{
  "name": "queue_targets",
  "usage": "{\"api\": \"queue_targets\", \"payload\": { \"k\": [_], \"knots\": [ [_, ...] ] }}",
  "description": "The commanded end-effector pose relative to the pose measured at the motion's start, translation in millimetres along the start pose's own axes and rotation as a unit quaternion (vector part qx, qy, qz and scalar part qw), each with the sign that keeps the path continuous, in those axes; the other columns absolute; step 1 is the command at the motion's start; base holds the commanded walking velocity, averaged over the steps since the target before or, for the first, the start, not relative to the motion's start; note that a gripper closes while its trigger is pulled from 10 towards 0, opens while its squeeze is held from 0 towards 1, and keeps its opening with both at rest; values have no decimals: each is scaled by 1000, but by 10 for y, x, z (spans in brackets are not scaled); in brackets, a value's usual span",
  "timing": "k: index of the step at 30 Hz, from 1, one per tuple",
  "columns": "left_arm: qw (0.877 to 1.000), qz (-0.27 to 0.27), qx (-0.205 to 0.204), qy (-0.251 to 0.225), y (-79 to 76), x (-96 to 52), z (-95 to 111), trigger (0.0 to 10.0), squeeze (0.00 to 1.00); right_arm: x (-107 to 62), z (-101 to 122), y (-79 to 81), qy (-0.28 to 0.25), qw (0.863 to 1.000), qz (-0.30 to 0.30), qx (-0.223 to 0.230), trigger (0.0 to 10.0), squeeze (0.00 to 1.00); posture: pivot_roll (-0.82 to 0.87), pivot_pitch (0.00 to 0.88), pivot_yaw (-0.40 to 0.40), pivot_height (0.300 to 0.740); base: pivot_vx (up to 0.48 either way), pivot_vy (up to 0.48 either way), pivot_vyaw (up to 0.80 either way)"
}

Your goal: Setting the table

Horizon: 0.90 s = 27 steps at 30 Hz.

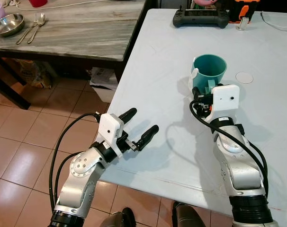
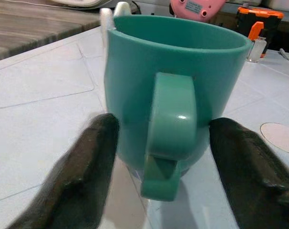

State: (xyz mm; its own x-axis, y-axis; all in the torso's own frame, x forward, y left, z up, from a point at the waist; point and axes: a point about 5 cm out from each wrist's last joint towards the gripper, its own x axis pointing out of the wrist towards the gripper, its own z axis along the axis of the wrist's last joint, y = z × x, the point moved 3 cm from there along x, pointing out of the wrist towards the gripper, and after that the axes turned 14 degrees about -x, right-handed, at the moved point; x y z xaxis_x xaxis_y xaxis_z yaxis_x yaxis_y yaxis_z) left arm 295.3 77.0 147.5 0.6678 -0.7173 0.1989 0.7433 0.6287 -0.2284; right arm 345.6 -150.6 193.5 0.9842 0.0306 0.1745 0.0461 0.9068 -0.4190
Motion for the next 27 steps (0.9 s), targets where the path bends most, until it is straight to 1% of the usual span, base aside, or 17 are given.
{"api": "queue_targets", "payload": {
  "k": [1, 9, 12, 27],
  "knots": [
    [1000, 1, -2, 3, -8, -21, -6, 10000, 0, -4, 31, 0, -7, 1000, -3, 1, 0, 0, -303, 256, 122, 740, 0, 0, 0],
    [1000, 3, 0, 2, -5, -24, 1, 10000, 0, 1, 67, -2, -13, 1000, -9, -1, 0, 0, -301, 255, 124, 740, 0, 0, 0],
    [1000, 4, 1, 2, -2, -21, 8, 10000, 0, 0, 88, -4, -19, 1000, -11, -8, 0, 0, -301, 255, 124, 740, 0, 0, 0],
    [1000, 8, 3, -1, 5, -9, 20, 10000, 0, -42, 61, 15, -14, 1000, -15, -9, 0, 0, -300, 256, 128, 740, 0, 0, 0]
  ]
}}
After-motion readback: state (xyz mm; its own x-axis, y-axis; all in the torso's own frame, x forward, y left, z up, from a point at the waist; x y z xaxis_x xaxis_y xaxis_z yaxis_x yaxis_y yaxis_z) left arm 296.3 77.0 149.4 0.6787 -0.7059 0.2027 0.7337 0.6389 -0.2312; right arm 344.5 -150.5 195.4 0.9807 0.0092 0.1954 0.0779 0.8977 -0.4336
